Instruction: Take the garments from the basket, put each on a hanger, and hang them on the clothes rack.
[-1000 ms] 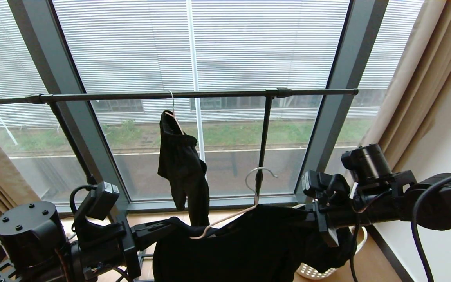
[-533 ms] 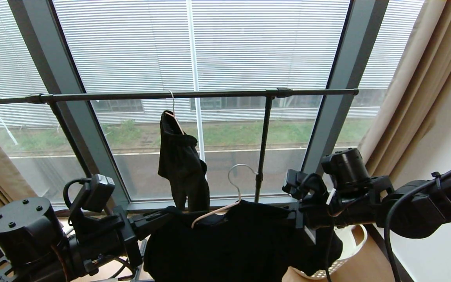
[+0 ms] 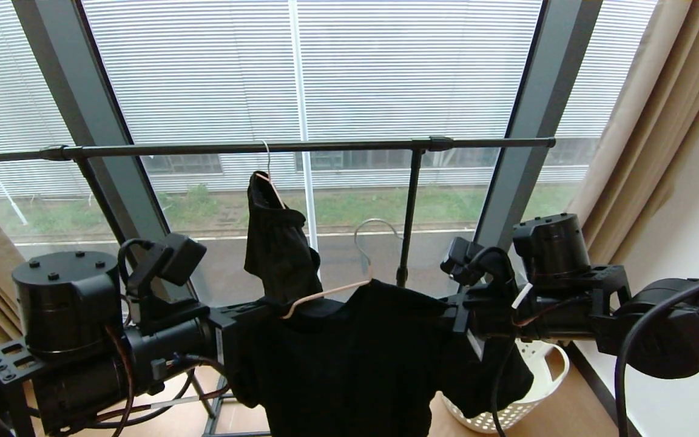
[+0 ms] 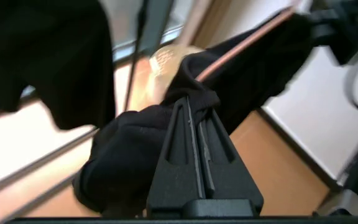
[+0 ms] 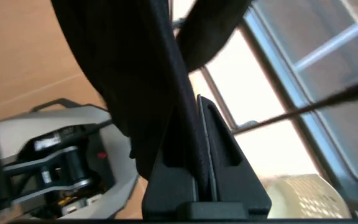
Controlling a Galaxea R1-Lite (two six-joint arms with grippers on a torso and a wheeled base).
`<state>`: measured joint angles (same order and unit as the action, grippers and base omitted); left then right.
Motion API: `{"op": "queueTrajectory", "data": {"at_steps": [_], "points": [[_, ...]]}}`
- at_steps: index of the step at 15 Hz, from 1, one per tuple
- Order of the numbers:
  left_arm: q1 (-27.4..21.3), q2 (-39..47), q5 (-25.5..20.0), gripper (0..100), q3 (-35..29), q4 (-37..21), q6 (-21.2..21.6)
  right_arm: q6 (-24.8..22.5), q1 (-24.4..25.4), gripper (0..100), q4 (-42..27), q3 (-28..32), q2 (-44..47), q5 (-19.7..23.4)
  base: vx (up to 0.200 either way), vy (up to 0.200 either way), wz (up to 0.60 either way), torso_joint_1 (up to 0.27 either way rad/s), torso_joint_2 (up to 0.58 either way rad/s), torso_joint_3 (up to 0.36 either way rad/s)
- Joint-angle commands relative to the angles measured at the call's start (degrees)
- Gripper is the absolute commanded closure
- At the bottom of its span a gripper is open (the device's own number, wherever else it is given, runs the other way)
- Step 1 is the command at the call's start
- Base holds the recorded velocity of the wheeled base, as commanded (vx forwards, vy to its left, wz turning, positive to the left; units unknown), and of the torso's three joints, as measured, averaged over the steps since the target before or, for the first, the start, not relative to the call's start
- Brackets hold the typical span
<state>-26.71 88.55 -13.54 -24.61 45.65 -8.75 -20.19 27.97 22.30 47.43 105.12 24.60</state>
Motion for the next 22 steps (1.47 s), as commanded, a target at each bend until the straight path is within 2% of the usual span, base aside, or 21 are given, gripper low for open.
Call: {"op": "queueTrajectory", "data": {"at_steps": [1, 2, 3, 4, 7, 8, 10, 13, 17, 22], "points": [[-2.91, -3.56, 2.65, 100, -6.50, -5.05, 1.37, 1.03, 0.78, 100, 1.26, -0.94, -0.62, 0.01, 0.000, 0.000, 0.00, 0.000, 0.00, 0.000], [-3.26, -3.39, 4.75, 100, -10.81, -11.99, 3.66, 1.82, 0.95, 100, 4.07, -2.26, -0.71, -0.08, 0.000, 0.000, 0.00, 0.000, 0.00, 0.000], [-4.05, -3.39, 6.42, 100, -13.80, -16.47, 4.80, 1.91, 1.30, 100, 5.56, -3.05, -0.62, -0.08, 0.000, 0.000, 0.00, 0.000, 0.00, 0.000], [-4.32, -3.12, 7.04, 100, -15.29, -18.06, 4.89, 1.99, 1.57, 100, 5.92, -3.40, -0.44, -0.08, 0.000, 0.000, 0.00, 0.000, 0.00, 0.000], [-6.07, -2.16, 7.66, 100, -16.34, -18.85, 4.89, 2.26, 2.88, 100, 6.00, -3.49, 0.26, -0.69, 0.000, 0.000, 0.00, 0.000, 0.00, 0.000], [-7.39, -2.07, 7.66, 100, -16.70, -18.85, 4.89, 3.84, 3.85, 100, 6.27, -3.31, 1.05, -1.92, 0.000, 0.000, 0.00, 0.000, 0.00, 0.000], [-8.80, -1.10, 7.66, 100, -19.16, -20.52, 4.80, 7.36, 5.70, 100, 8.99, -3.22, 3.07, -3.68, 0.000, 0.000, 0.00, 0.000, 0.00, 0.000], [-11.26, -1.01, 7.66, 100, -23.11, -25.00, 4.27, 9.55, 7.72, 100, 14.27, -3.40, 6.85, -7.46, 0.000, 0.000, 0.00, 0.000, 0.00, 0.000], [-13.02, -0.93, 7.66, 100, -25.57, -26.32, 3.74, 13.51, 8.69, 100, 16.38, -3.14, 7.73, -7.46, 0.000, 0.000, 0.00, 0.000, 0.00, 0.000], [-13.46, -0.05, 7.66, 100, -26.28, -26.76, 2.51, 19.05, 7.63, 100, 24.02, -4.10, 6.77, -7.11, 0.000, 0.000, 0.00, 0.000, 0.00, 0.000]]}}
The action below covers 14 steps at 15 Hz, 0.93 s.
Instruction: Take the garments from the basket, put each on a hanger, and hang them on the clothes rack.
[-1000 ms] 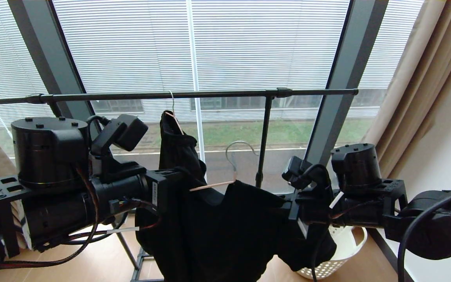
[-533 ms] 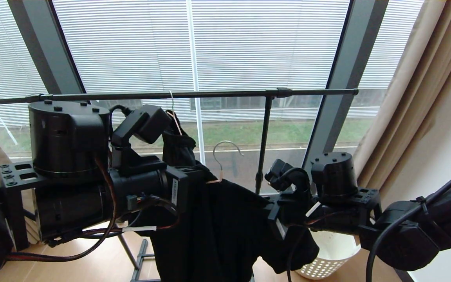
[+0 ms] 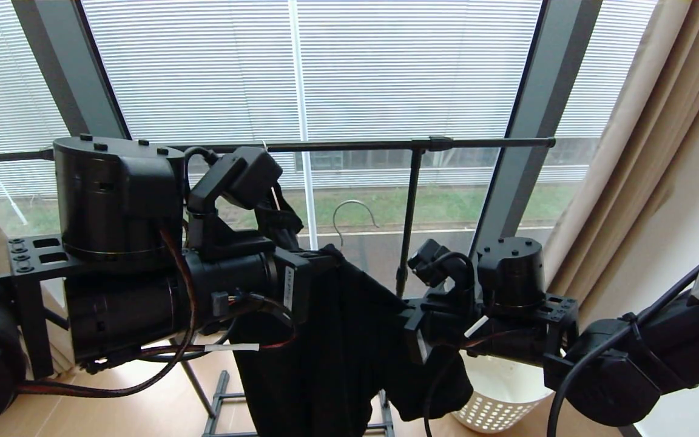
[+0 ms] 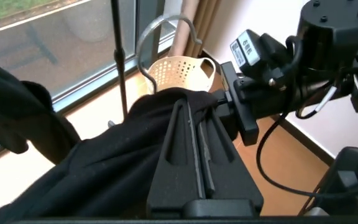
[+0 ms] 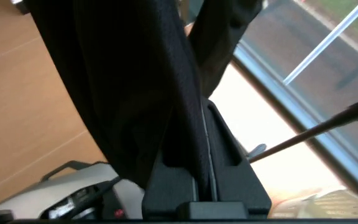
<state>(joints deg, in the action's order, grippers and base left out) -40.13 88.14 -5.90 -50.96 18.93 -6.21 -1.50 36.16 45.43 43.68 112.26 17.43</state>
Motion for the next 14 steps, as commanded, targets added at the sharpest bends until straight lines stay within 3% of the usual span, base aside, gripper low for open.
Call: {"op": "queueTrajectory", "data": {"at_steps": [1, 2, 9, 11, 12, 14], "points": [[-0.03, 0.37, 0.01, 100, 0.24, -0.04, -0.04, 0.36, -1.09, 100, 1.76, -0.70, -0.55, 0.15, 0.000, 0.000, 0.00, 0.000, 0.00, 0.000], [-0.03, 0.37, 0.01, 0, 0.42, 0.05, 0.05, 0.36, -1.44, 100, 1.94, -0.79, -0.91, 0.41, 0.000, 0.000, 0.00, 0.000, 0.00, 0.000], [0.49, -2.01, -0.08, 0, 1.21, 0.05, 0.32, 0.36, -5.57, 100, 1.85, -0.79, -3.37, 4.19, 0.000, 0.000, 0.00, 0.000, 0.00, 0.000], [3.92, -4.47, -0.43, 0, 2.27, 0.05, 0.40, 0.09, -7.77, 100, 1.76, -1.32, -4.33, 6.12, 0.000, 0.000, 0.00, 0.000, 0.00, 0.000], [7.52, -5.96, -1.92, 0, 3.94, 0.14, 0.67, -1.23, -10.58, 100, 1.76, -1.93, -5.21, 9.81, 0.000, 0.000, 0.00, 0.000, 0.00, 0.000], [14.38, -7.89, -9.13, 0, 6.75, 0.76, 0.93, -4.65, -14.89, 100, 1.59, -2.46, -5.65, 14.47, 0.000, 0.000, 0.00, 0.000, 0.00, 0.000]]}}
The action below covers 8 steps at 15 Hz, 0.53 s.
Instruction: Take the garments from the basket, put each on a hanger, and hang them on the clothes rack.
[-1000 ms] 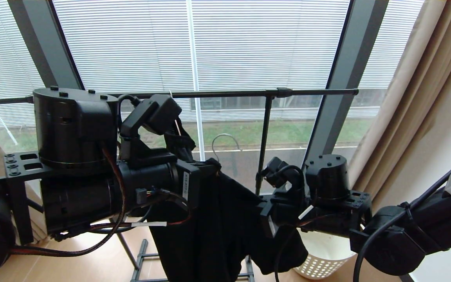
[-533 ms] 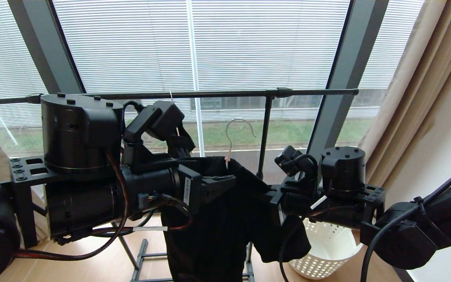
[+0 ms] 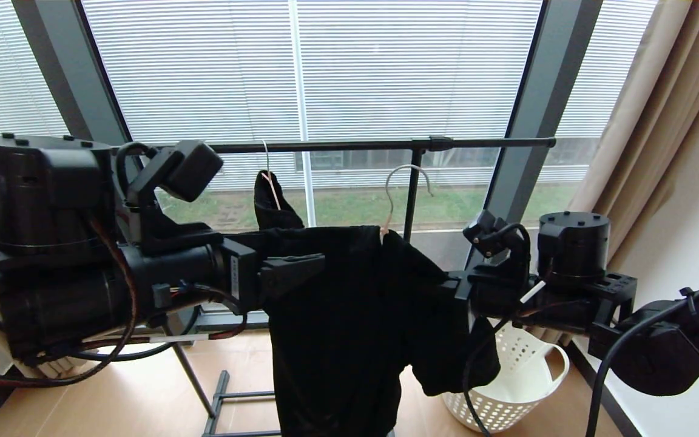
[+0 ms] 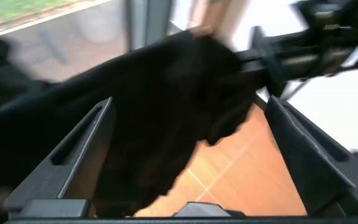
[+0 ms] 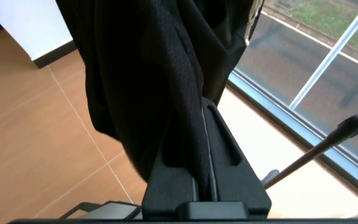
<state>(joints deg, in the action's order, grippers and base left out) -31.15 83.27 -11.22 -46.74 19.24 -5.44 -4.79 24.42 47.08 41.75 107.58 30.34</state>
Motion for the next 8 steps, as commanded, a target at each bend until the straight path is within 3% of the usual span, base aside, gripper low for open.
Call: {"op": "queueTrajectory", "data": {"at_steps": [1, 2, 3, 4, 5, 6, 8], "points": [[9.70, -4.35, -10.32, 0, 4.20, 1.42, 0.34, -2.94, -5.43, 100, -0.15, -1.06, -1.15, 4.55, 0.000, 0.000, 0.00, 0.000, 0.00, 0.000], [12.51, -4.44, -14.45, 0, 5.43, 2.65, 0.43, -4.00, -6.66, 100, -0.15, -1.41, -1.23, 6.22, 0.000, 0.000, 0.00, 0.000, 0.00, 0.000], [16.82, -4.00, -21.57, 0, 8.24, 6.16, 0.43, -7.60, -8.33, 100, -0.15, -2.73, -1.85, 9.38, 0.000, 0.000, 0.00, 0.000, 0.00, 0.000], [19.37, -3.03, -25.26, 0, 10.26, 8.89, 0.52, -10.41, -9.39, 100, -0.15, -3.52, -2.20, 11.76, 0.000, 0.000, 0.00, 0.000, 0.00, 0.000], [22.89, 0.57, -30.80, 0, 13.34, 14.43, 1.31, -13.14, -10.71, 100, -0.15, -4.49, -2.29, 14.39, 0.000, 0.000, 0.00, 0.000, 0.00, 0.000], [24.64, 2.86, -34.40, 0, 16.06, 18.82, 1.66, -13.58, -10.88, 100, -0.15, -4.49, -2.29, 15.01, 0.000, 0.000, 0.00, 0.000, 0.00, 0.000], [25.17, 6.29, -37.39, 0, 18.79, 25.15, 1.66, -13.58, -11.06, 100, -0.23, -4.58, -2.29, 16.06, 0.000, 0.000, 0.00, 0.000, 0.00, 0.000]]}}
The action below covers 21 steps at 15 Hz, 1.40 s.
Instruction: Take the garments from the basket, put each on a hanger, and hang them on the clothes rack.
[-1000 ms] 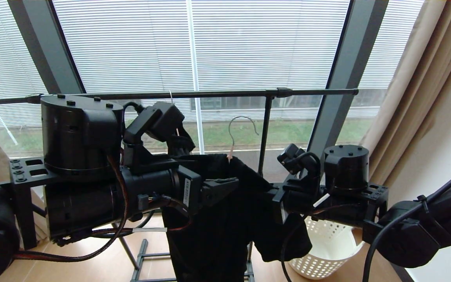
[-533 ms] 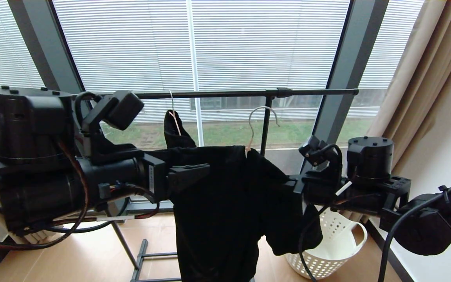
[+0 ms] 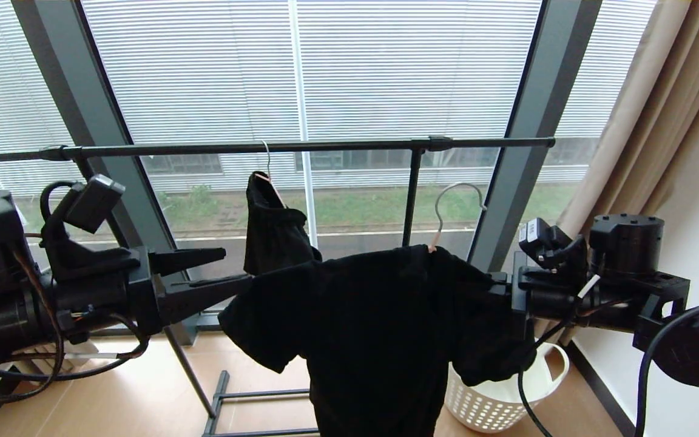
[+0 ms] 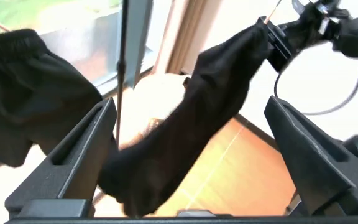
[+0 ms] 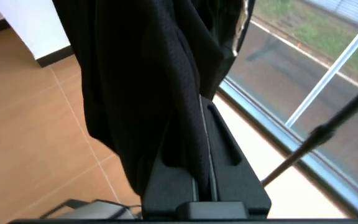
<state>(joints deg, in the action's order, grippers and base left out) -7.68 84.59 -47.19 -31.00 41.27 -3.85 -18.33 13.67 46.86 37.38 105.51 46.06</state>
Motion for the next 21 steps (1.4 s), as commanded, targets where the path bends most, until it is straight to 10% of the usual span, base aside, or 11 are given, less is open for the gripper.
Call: {"op": "queueTrajectory", "data": {"at_steps": [1, 18, 19, 21], "points": [[1.79, 5.85, -1.59, 0, 3.40, 5.84, -0.10, -0.03, -0.66, 100, -0.01, -0.29, -0.66, 2.37, 0.000, 0.000, 0.00, 0.000, 0.00, 0.000], [1.26, 10.68, -1.59, 0, 4.46, 6.37, 0.51, 0.14, -1.89, 100, -0.10, 0.33, -0.83, 3.69, 0.000, 0.000, 0.00, 0.000, 0.00, 0.000], [1.26, 10.86, -1.59, 100, 4.37, 6.37, 0.51, 0.14, -1.98, 100, -0.10, 0.33, -0.74, 3.69, 0.000, 0.000, 0.00, 0.000, 0.00, 0.000], [1.26, 10.77, -1.59, 100, 4.46, 6.46, 0.51, 0.14, -2.06, 100, -0.10, 0.68, -0.74, 3.69, 0.000, 0.000, 0.00, 0.000, 0.00, 0.000]]}}
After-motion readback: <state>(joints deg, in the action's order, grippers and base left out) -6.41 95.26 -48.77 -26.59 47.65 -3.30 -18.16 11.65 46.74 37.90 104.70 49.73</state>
